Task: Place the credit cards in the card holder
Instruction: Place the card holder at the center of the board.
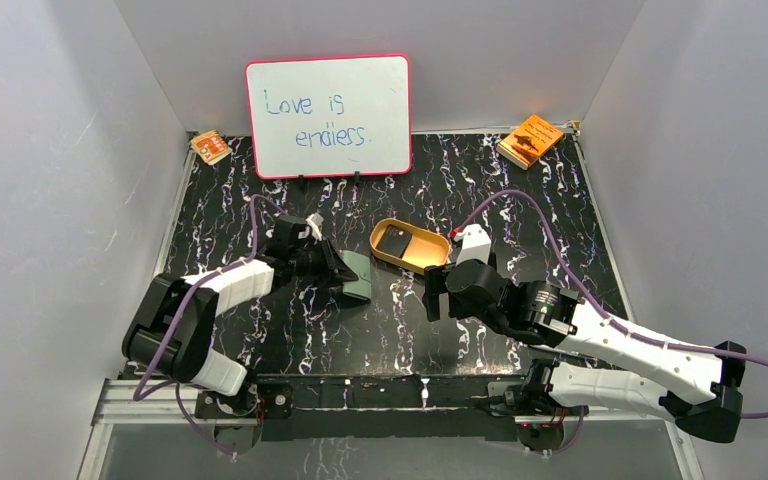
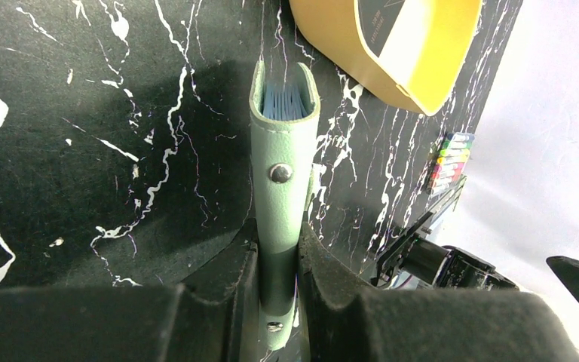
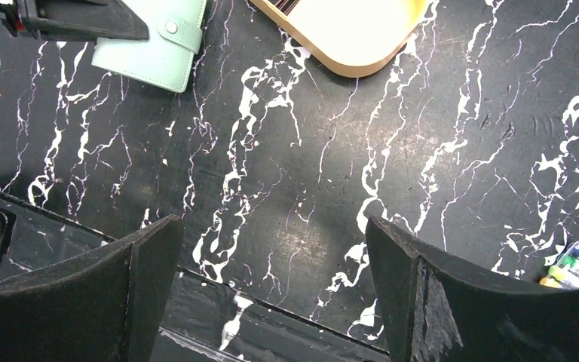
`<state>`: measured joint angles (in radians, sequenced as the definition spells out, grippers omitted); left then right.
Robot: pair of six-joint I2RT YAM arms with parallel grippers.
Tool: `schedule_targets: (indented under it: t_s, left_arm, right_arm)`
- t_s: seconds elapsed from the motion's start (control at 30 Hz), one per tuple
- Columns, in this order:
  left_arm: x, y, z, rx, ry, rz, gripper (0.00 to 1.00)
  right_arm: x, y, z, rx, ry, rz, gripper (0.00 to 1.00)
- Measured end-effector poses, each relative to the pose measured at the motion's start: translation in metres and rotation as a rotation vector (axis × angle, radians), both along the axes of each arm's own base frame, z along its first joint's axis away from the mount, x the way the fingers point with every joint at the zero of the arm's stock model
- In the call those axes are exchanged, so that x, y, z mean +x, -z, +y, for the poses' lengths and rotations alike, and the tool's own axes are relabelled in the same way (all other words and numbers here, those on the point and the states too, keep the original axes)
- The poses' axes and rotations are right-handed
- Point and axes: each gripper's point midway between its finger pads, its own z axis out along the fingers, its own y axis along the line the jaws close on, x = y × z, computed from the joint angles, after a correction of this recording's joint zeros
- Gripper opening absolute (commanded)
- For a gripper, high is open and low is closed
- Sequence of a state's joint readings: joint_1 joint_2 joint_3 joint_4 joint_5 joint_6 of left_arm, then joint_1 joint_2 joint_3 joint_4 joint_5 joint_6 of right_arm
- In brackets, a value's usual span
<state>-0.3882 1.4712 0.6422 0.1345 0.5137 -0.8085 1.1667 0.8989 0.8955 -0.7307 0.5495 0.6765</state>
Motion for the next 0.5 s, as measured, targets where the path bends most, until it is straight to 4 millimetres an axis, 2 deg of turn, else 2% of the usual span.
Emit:
schedule_targets:
  t_s: [0.07,0.5]
  left_arm:
    - [0.000,0.002,0.000,0.003,0.000,0.007,0.00]
    - [-0.006,0.012,0.005,0.036,0.000,0.029,0.30]
  right_arm:
    - [0.000,0.000,0.001,0.002,-0.002,0.001,0.98]
    - [0.000,-0.003,0.005,0.012,-0.026,-0.011,0.98]
